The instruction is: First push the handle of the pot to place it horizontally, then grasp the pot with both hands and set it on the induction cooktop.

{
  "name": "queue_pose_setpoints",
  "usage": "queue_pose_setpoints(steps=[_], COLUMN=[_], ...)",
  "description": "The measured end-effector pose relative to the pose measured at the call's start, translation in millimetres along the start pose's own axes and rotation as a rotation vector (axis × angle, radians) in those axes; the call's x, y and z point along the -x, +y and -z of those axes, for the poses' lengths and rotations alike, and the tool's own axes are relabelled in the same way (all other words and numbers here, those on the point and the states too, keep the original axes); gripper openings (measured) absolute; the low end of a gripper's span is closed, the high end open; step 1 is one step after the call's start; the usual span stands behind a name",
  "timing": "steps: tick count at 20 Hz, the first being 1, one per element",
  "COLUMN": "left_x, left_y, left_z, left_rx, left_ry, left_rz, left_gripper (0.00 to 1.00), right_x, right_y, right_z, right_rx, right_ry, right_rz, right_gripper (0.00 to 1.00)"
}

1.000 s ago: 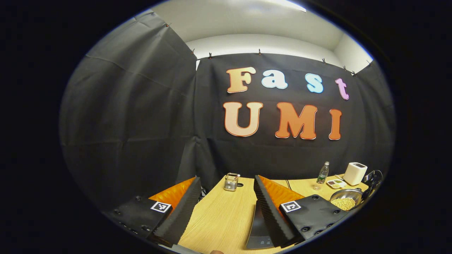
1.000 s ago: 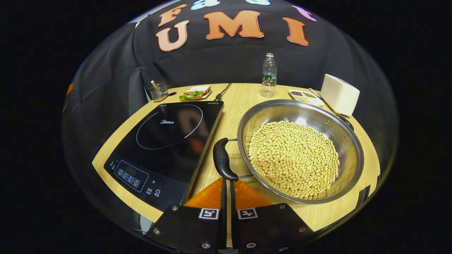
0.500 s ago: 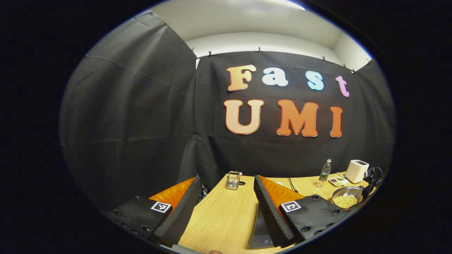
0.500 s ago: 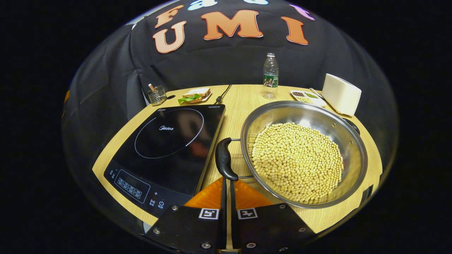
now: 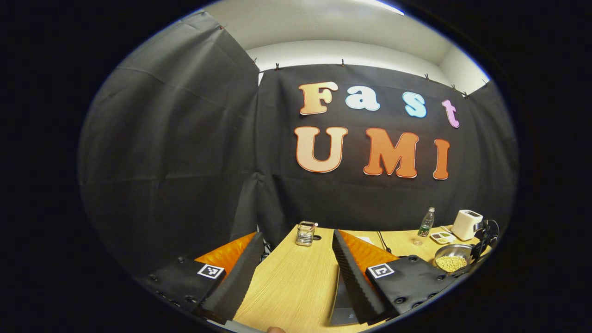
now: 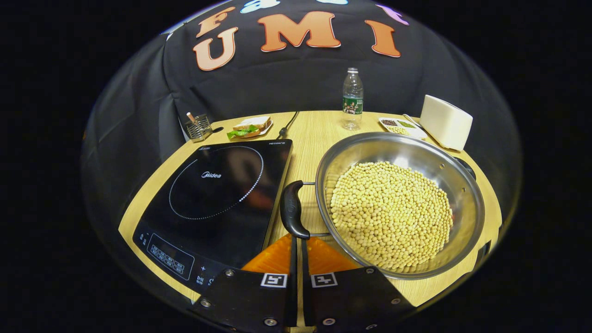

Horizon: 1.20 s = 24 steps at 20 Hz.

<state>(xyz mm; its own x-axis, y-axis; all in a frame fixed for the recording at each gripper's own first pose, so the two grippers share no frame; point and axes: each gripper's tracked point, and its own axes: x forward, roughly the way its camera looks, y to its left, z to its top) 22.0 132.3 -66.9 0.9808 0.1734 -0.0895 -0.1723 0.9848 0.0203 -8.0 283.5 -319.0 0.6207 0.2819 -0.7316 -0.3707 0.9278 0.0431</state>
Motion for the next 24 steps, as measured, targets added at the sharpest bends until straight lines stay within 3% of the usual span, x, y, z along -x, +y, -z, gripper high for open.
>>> queue_pose_setpoints(steps=[15,24], left_x=[-27,-19], left_y=[7,-46], left_z=[26,19], left_rx=[0.014,0.035], left_ry=[0.063,0.052], left_rz=[-0.011,0.053], left_gripper=[0.97,0.97], right_x=[-18,-13], right_y=[10,12], right_z=[-16,-21], right_rx=[-0.071,-0.058], right_ry=[-0.023,-0.034], right_rz=[-0.022,-0.072], right_gripper=[0.02,0.00])
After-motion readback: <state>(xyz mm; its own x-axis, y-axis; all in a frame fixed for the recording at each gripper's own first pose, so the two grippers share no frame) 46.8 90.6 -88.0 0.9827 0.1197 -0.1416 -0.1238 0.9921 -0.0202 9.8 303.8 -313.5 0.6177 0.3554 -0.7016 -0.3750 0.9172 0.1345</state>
